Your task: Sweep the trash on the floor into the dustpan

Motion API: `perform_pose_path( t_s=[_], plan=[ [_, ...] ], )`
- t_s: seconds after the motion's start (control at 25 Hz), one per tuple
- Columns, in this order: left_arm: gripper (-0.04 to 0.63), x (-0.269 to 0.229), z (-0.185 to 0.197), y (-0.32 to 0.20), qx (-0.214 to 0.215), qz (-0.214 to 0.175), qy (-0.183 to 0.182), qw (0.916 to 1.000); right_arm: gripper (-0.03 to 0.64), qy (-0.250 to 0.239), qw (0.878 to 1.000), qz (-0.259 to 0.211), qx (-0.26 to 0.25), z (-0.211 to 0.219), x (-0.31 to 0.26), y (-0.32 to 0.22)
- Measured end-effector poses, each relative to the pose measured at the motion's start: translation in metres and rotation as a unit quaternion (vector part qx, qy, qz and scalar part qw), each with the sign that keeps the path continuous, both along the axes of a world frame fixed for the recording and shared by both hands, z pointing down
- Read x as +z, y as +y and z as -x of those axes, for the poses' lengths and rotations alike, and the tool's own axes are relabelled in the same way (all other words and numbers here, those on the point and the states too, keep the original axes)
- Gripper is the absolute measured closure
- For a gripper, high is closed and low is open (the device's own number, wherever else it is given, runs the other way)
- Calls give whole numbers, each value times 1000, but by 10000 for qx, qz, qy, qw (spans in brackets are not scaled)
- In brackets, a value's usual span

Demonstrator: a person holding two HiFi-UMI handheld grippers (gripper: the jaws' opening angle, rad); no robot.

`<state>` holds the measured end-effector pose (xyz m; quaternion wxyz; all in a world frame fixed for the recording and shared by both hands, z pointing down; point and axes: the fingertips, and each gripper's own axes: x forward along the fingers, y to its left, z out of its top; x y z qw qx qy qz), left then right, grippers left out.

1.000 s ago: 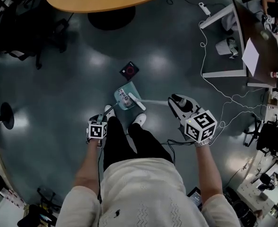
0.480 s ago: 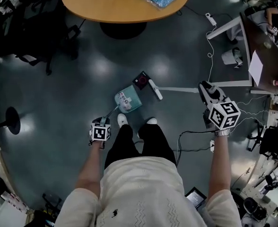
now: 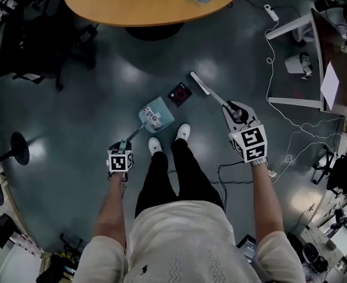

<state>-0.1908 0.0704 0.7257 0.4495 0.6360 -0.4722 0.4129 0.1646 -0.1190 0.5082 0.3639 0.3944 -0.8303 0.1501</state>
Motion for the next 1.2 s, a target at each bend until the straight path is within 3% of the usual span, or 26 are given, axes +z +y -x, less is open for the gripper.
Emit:
perform_pose_path(
  t_s=[0.32, 0.68, 0.84, 1.2],
  plan=[
    [505, 14, -31, -18, -481, -3, 74, 9988, 532, -261, 9971, 469, -540, 50, 19, 41],
    [505, 18, -36, -18, -498, -98, 161, 9986, 528, -1149, 9894, 889, 10, 78, 0, 61],
    [505, 18, -29, -12, -425, -125, 205, 9988, 528, -1409, 9847, 1025, -14, 100, -8, 80],
    [505, 21, -17, 6, -219, -127, 217, 9994, 522, -1019, 9873, 1192, -246, 136, -4, 121]
  ],
)
